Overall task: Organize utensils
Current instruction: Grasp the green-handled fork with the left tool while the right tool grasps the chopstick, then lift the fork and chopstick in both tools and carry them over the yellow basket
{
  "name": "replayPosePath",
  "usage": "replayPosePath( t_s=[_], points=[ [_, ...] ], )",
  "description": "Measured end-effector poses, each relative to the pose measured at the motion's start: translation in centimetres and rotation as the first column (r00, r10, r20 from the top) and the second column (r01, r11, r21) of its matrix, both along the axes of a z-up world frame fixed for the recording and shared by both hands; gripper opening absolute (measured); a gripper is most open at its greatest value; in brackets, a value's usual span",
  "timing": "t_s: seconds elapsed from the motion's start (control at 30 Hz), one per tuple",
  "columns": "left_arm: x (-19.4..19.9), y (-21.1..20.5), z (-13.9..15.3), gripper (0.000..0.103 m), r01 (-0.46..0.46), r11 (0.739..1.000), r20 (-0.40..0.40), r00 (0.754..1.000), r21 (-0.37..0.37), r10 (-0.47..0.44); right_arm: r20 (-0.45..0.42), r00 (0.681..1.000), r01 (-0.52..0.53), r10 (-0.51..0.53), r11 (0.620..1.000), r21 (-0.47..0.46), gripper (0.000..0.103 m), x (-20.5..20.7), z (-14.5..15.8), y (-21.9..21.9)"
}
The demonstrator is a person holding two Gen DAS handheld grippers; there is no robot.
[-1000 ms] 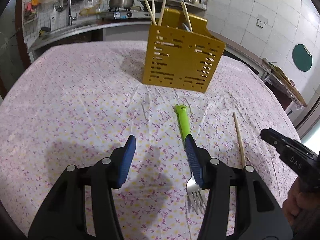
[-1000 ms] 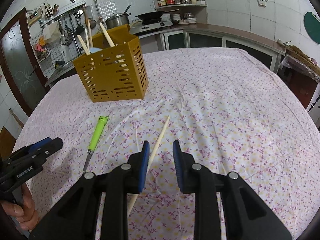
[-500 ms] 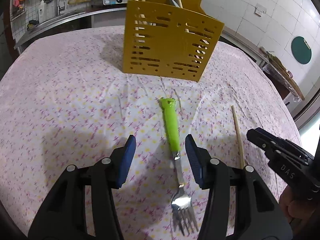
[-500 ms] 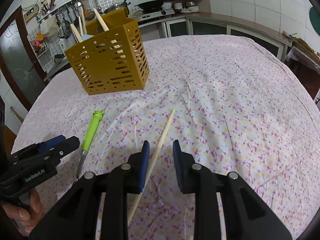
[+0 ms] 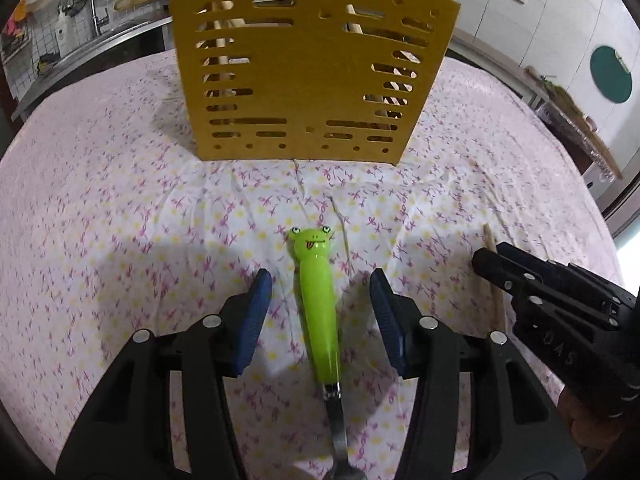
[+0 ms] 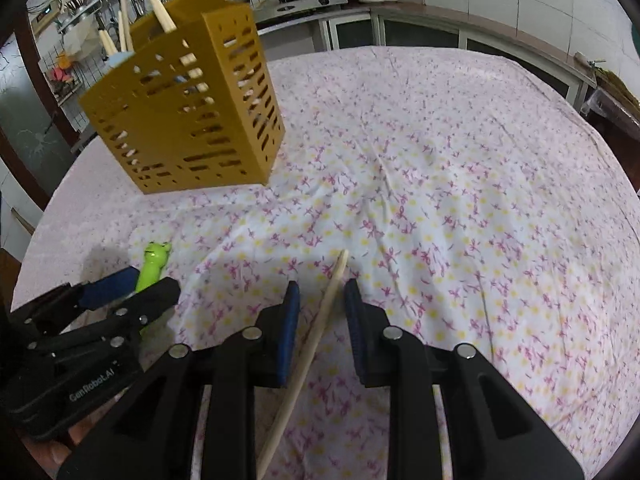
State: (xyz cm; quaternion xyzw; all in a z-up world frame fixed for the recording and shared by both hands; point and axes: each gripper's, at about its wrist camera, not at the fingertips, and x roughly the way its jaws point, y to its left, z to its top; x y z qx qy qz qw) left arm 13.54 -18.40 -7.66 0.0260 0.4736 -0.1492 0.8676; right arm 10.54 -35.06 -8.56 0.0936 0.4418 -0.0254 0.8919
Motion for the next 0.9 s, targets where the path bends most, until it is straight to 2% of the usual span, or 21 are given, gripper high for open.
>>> replayPosePath(
  t_s=[0.1,0.13,0.23,0.3,0.53,0.7,0.9],
  points=[
    [0.5,-0.8,-0.3,0.041,0.000,0.999,0.032,0.999,0.042,-0.001,0.004,1.000,-0.009,0.009,0.999,-0.046,0.020,0.3,-0.1,0.4],
    [0.7,-0.8,-0.3,0.032,-0.011,0.999,0.031,0.999,0.039,0.010,0.005,1.000,-0.007,0.007,0.999,-0.053,0.018,0.4,-0.1,0.4],
    [1.3,-0.3,-0.2,0.018,-0.028,0.999,0.026,0.999,0.024,0.028,0.006,1.000,-0.003,0.003,0.999,-0.036,0.011,0.5,-0.1,0.1],
    [1.7,0.2,-0.1,0.017,-0.023,1.000,0.007,1.000,-0.011,0.023,0.006,1.000,-0.004,0.004,1.000,-0.018,0.006,0.6,0.0,-0.3],
    [1.6,1.6,0.6,0.016,-0.016,0.996,-0.017,1.000,-0.085,0.015,0.037,0.999,-0.003,0.003,1.000,0.011,0.006,-0.2,1.0,-1.2],
    [0.1,2.1,2.3,0.016,-0.007,0.995,0.034,0.999,-0.095,0.010,0.101,0.995,-0.003,0.001,1.000,0.023,0.006,-1.0,3.5,-1.4],
    [-1.6,2.7,6.5,0.016,0.008,0.995,0.144,0.990,-0.096,0.006,0.206,0.979,-0.009,0.005,1.000,0.021,0.006,-2.4,7.5,-1.4]
  ],
)
